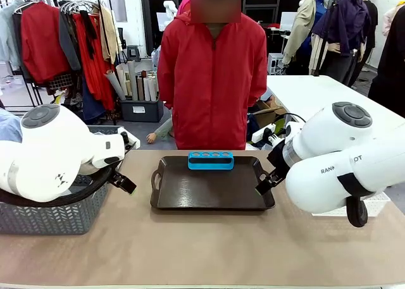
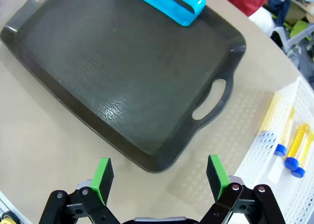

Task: Prepare the laboratory tools.
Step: Pick up one Small flask and place it on the Handle tray.

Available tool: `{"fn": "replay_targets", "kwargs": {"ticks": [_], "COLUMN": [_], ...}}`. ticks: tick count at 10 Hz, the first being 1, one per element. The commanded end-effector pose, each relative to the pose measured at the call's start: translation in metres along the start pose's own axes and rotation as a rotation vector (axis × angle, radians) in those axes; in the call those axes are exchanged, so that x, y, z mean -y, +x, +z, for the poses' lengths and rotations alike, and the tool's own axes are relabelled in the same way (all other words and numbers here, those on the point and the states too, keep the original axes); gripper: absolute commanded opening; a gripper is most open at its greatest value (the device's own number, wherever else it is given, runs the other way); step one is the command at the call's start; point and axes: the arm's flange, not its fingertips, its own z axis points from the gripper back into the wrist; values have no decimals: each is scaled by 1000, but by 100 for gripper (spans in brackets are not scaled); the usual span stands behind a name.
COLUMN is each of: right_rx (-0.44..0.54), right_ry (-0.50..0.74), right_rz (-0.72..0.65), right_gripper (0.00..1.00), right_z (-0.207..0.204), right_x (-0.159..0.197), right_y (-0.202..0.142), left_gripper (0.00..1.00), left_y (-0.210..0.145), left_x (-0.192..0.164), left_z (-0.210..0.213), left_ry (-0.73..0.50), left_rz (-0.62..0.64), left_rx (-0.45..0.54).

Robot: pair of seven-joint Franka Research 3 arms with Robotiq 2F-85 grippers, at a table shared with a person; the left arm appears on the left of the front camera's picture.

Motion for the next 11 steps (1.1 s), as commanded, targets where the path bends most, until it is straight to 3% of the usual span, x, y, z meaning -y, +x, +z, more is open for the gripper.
{"fn": "replay_targets", "kwargs": {"ticks": [1,11], "right_rx": [0,0], "right_ry": [0,0], "right_rz": [-1,0], "right_gripper": [100,100], "right_z": [0,0], "right_x": [0,0], "right_y": [0,0], "left_gripper": [100,100], "left_y": [0,0], "left_x": [-1,0], "left_z": [0,0], "left_ry": [1,0], "left_rz": [1,0], "left_rx": [0,0]}}
